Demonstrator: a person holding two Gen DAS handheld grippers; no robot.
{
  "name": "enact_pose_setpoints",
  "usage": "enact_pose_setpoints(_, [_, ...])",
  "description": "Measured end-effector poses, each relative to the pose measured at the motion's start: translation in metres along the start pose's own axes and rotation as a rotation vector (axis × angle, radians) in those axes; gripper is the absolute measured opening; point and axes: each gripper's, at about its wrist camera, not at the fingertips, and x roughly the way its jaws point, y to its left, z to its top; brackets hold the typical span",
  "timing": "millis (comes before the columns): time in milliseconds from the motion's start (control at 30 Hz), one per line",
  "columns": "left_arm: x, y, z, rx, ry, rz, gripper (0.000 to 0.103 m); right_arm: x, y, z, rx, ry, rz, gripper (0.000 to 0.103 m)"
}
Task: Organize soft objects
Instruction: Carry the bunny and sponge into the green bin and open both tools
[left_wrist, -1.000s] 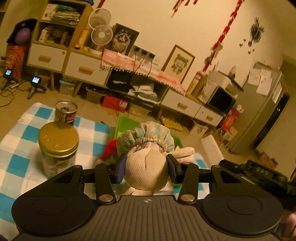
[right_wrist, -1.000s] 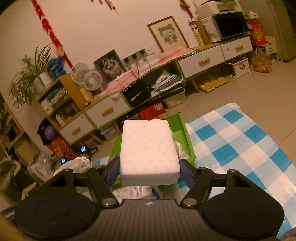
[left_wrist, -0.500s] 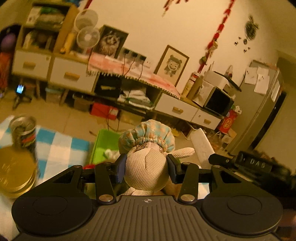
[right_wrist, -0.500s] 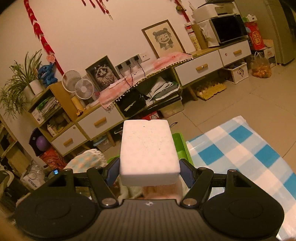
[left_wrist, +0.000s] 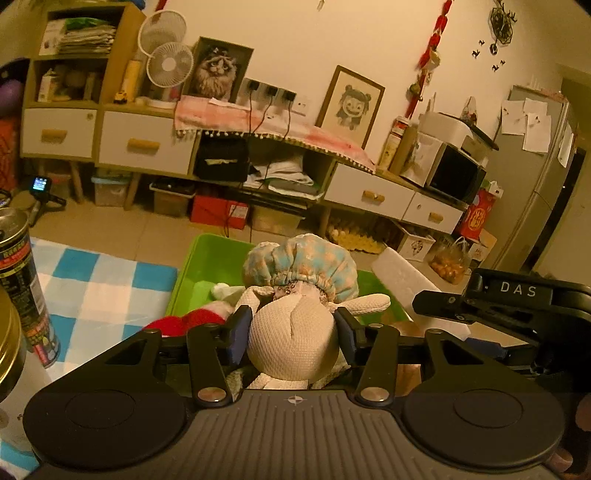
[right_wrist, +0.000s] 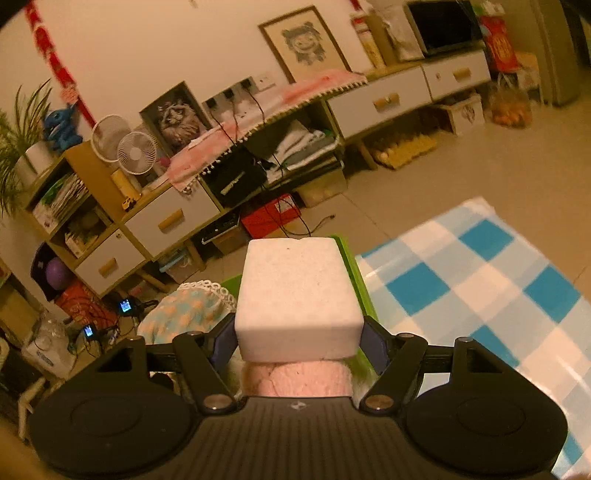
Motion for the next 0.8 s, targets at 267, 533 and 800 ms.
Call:
enact_pose_setpoints(267, [-0.010, -0.004, 0.007, 0.004, -0.050, -0.006, 0.066, -0.009, -0.003, 0.004, 0.038, -0.017, 0.022, 0.055])
enact_pose_setpoints(533, [-0.018, -0.009, 0.006, 0.039, -0.051, 0.008, 0.078, -0.019, -0.012, 0.012, 0.105, -0.036, 0.040, 0.059])
enact_pose_setpoints(800, [-0.039, -0.004, 0.004, 0.055, -0.035, 0.021, 0.088, -0.040, -0.012, 0.005, 0.074, -0.044, 0.006, 0.064])
